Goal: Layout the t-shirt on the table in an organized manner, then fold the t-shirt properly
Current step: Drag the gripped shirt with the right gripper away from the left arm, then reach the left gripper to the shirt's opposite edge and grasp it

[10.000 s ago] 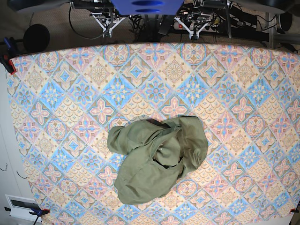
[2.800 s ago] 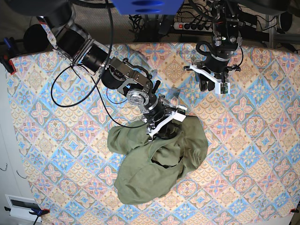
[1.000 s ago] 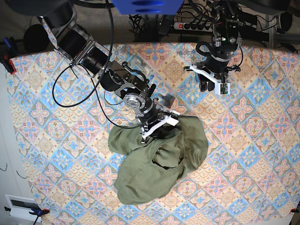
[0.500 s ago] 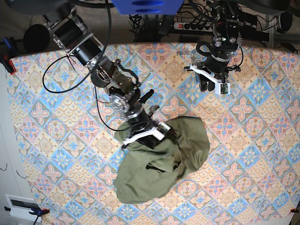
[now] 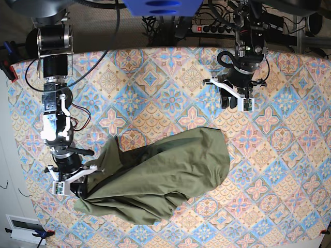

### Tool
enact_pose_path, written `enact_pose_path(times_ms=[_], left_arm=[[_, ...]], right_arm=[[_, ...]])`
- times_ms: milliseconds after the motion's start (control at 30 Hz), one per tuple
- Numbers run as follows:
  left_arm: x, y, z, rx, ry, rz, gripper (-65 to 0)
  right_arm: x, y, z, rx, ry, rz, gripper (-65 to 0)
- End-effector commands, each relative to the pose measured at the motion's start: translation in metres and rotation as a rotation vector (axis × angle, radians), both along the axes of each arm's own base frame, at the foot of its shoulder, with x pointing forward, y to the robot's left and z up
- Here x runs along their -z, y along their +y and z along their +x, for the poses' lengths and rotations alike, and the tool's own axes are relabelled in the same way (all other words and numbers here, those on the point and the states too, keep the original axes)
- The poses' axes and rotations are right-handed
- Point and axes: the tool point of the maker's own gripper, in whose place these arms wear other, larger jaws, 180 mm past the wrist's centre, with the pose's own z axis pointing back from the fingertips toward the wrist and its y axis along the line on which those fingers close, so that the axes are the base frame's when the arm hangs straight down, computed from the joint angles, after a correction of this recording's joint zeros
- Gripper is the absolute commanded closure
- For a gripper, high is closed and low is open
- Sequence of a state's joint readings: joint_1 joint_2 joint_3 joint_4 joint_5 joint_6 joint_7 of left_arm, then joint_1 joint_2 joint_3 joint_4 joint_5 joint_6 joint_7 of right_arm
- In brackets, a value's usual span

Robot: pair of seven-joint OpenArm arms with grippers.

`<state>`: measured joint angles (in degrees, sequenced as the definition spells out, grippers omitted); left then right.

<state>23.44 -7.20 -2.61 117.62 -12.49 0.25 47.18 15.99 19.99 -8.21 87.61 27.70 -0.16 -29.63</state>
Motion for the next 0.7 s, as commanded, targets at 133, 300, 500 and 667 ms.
enact_pose_path(times_ms=[133, 300, 500, 667], left_arm=[[-0.017, 0.000, 0.014, -0.001, -0.067, -0.003, -15.5], [-0.014, -0.001, 0.022, 0.007, -0.034, -0.002, -25.2], [-0.015, 0.001, 0.040, 0.010, 0.000, 0.002, -29.0], [0.002, 0.002, 0.059, 0.006, 0.041, -0.004, -29.2]], right_arm=[[0.026, -0.050, -0.007, 0.121, 0.101, 0.259, -0.7], [0.046, -0.095, -0.023, 0.236, 0.165, 0.492, -0.7], [0.041, -0.105, -0.025, 0.259, 0.145, 0.518, -0.7], [0.040, -0.104, -0.024, 0.257, 0.145, 0.516, -0.8]])
